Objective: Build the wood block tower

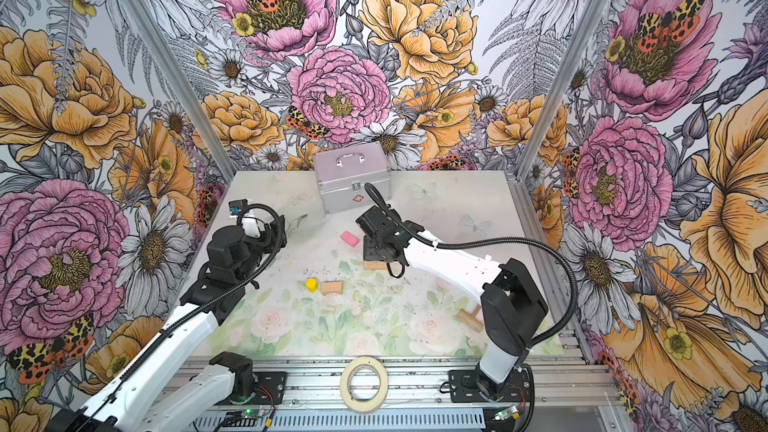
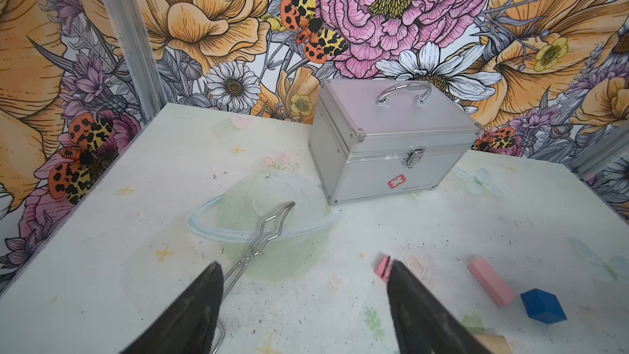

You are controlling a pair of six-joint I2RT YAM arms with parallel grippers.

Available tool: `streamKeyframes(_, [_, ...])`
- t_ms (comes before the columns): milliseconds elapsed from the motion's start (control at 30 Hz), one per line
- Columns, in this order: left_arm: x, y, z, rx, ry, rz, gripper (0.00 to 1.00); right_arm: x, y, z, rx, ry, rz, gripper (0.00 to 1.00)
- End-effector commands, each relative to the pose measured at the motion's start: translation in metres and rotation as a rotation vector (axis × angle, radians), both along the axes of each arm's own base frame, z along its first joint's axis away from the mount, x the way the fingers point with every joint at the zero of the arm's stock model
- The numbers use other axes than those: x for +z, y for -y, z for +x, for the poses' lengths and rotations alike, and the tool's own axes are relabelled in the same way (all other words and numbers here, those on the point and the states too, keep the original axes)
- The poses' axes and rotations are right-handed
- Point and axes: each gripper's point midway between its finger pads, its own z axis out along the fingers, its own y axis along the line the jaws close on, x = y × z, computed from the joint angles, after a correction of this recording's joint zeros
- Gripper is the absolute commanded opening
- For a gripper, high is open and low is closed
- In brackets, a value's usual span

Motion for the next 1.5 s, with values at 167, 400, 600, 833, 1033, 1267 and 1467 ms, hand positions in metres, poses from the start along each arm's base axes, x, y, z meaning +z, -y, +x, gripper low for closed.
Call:
streamKeyframes(167, [0.01, 0.01, 0.0, -0.031, 0.007, -0.041, 0.76, -0.051, -0.016, -0.032, 0.082, -0.117, 0.027, 0.0])
streamKeyframes(400, [0.009, 0.013, -0.002, -0.035, 0.006, -0.037, 0.76, -0.087, -0.032, -0.036, 0.094, -0.183, 0.072, 0.0])
streamKeyframes(600, [0.007, 0.013, -0.001, -0.035, 0.0, -0.032, 0.76, -0.103, -0.041, -0.034, 0.091, -0.214, 0.083, 0.0])
streamKeyframes(833, [0.005, 0.011, 0.0, -0.029, -0.003, -0.029, 0.76, -0.114, -0.046, -0.03, 0.081, -0.229, 0.076, 0.0])
streamKeyframes(1033, [0.004, 0.011, 0.001, -0.026, -0.006, -0.028, 0.76, -0.12, -0.041, -0.025, 0.053, -0.235, 0.067, 0.0])
streamKeyframes(1267, [0.004, 0.01, 0.001, -0.025, -0.006, -0.026, 0.76, -0.119, -0.038, -0.019, 0.032, -0.224, 0.063, 0.0])
streamKeyframes(1467, [0.003, 0.01, 0.001, -0.026, -0.007, -0.026, 0.76, -0.117, -0.032, -0.007, 0.004, -0.212, 0.067, 0.0])
